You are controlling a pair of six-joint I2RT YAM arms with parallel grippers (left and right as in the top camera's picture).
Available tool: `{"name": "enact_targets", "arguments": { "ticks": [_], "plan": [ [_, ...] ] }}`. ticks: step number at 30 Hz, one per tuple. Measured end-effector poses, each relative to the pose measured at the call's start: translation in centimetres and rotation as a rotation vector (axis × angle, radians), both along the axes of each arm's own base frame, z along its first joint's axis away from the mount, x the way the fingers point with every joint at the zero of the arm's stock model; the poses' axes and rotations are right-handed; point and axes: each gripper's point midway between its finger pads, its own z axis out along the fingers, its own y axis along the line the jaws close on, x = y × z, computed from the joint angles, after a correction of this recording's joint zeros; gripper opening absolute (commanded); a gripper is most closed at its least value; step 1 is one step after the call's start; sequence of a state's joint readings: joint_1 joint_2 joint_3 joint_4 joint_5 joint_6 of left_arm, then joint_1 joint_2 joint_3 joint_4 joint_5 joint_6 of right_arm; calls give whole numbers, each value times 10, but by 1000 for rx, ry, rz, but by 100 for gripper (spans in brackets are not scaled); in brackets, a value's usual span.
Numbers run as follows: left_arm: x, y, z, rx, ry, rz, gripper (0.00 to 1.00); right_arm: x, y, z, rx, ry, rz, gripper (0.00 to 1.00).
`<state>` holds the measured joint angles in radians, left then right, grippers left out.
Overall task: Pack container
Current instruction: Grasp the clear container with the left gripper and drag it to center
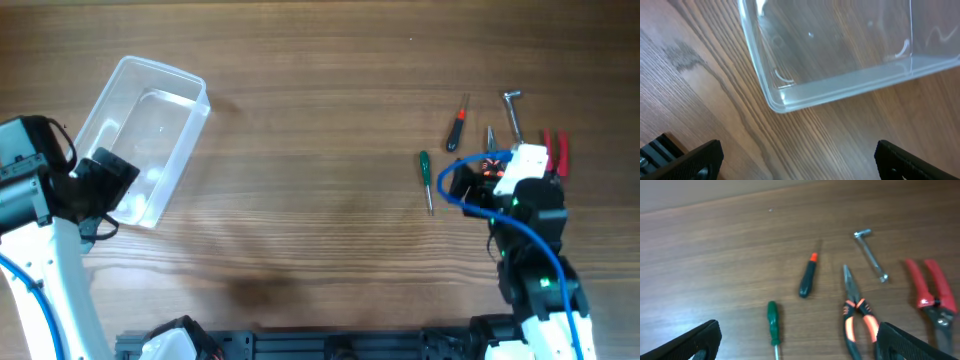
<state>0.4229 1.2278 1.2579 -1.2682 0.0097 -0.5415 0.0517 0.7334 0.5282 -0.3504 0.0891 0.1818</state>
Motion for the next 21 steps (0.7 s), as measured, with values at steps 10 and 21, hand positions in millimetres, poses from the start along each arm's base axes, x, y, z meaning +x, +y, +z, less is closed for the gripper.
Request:
{"name": "enact_targets", "arguments": {
  "ticks": [10, 21],
  "plan": [
    [22, 19, -18, 10, 19, 28, 100, 14, -20, 26, -32, 14, -53, 100],
    [34, 48, -87, -93, 186, 337, 100, 22, -25, 56, -136, 151, 9, 100]
  ]
}}
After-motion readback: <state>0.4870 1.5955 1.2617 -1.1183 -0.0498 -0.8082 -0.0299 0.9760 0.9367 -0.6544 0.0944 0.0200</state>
